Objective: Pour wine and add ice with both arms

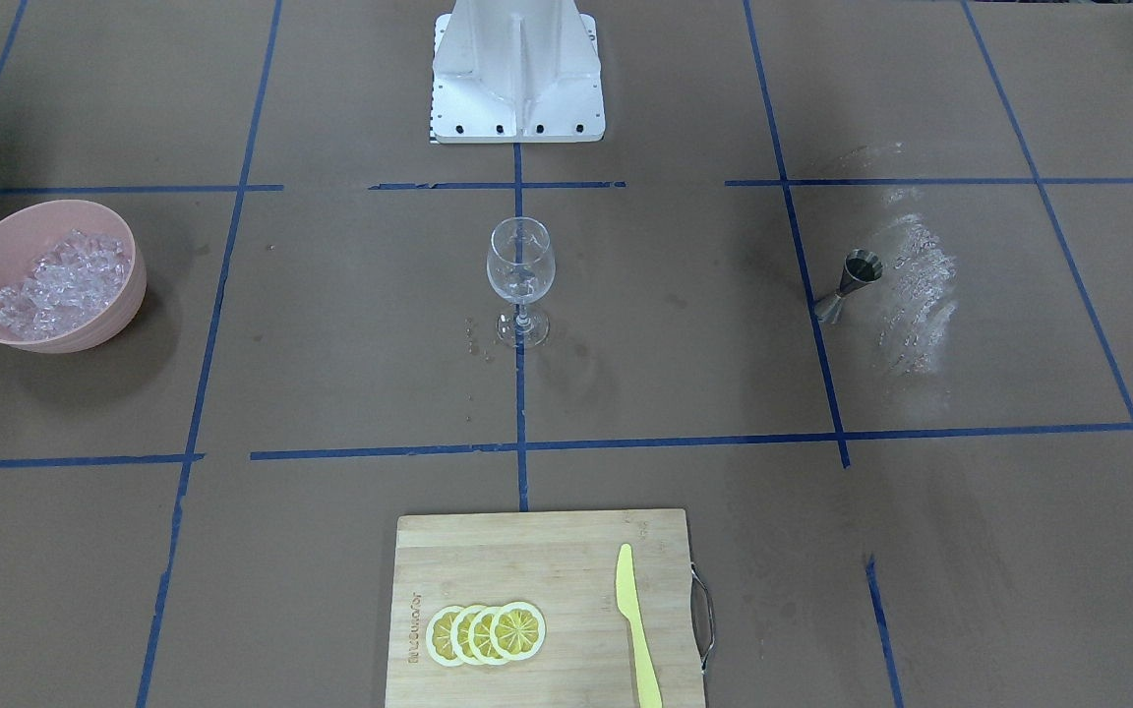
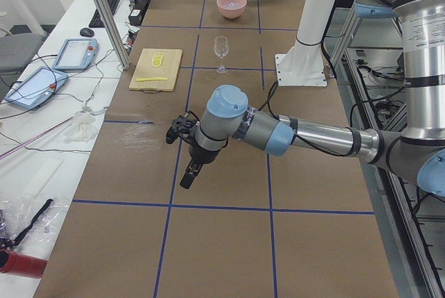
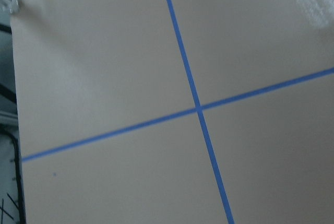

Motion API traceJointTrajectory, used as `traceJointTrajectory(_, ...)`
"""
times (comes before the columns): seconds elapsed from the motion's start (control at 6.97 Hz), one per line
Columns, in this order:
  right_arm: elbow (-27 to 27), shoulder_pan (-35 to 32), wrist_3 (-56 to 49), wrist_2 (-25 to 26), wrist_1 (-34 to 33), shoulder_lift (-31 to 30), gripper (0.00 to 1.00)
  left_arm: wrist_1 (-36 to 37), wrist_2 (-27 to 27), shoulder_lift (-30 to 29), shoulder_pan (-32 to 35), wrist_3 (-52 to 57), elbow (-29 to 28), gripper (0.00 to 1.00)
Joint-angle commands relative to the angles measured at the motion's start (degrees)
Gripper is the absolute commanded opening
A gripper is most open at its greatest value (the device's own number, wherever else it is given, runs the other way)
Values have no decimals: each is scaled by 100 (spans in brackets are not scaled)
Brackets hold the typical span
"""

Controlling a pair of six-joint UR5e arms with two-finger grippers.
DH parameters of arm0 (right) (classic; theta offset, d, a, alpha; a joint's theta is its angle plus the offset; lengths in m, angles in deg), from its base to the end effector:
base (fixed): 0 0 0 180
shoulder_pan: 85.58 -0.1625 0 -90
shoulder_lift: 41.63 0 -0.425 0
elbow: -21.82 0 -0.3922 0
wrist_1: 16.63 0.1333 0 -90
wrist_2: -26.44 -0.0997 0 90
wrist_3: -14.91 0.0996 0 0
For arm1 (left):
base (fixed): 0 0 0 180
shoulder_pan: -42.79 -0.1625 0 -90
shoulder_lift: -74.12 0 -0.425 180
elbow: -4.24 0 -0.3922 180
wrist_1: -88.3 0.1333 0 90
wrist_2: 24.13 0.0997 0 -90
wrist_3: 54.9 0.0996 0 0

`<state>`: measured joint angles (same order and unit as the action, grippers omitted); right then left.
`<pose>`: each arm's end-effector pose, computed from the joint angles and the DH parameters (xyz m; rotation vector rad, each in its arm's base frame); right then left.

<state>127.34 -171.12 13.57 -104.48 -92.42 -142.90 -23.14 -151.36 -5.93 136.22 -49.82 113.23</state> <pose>0.0347 -0.4305 0.5901 0.2893 -0.7170 -0.2112 -0.0992 -0.4349 0.5373 0.5588 0.5946 0.2000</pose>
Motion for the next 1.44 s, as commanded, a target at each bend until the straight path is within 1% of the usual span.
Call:
traceJointTrajectory(0.0, 91, 2, -15, -4, 21, 28, 100, -2335, -450, -72, -35, -7, -543, 100)
traceJointTrajectory(0.14, 126, 2, 2, -13, 12, 132, 100, -3496, -522, -333, -35, -276, -954, 100)
traceJointTrajectory(0.29, 161, 2, -7, -13, 21, 151, 100, -3717, -923, -458, -87, -1436, -967, 100)
traceJointTrajectory(0.43, 179, 11, -59, -22, 21, 273, 100, -4015, -1014, -476, -244, -1753, -941, 100)
traceJointTrajectory(0.57, 188, 19, -16, -30, 21, 292, 100, -4313, -910, -476, -664, -2199, -906, 100)
traceJointTrajectory(0.72, 171, 20, -33, -39, 3, 283, 100, -4734, -309, -476, -1259, -2804, -766, 100)
traceJointTrajectory(0.86, 170, 20, -33, -100, 3, 239, 100, -4738, 602, -476, -2049, -3411, -512, 100)
traceJointTrajectory(1.0, 170, 20, -33, -144, 3, 222, 100, -4738, 1394, -468, -2700, -3930, -301, 100)
traceJointTrajectory(1.15, 170, 20, -33, -153, 3, 187, 100, -4738, 2377, -398, -3516, -4597, -73, 100)
traceJointTrajectory(1.29, 170, 11, -33, -188, 3, 169, 100, -4730, 3474, -302, -4325, -5038, 69, 100)
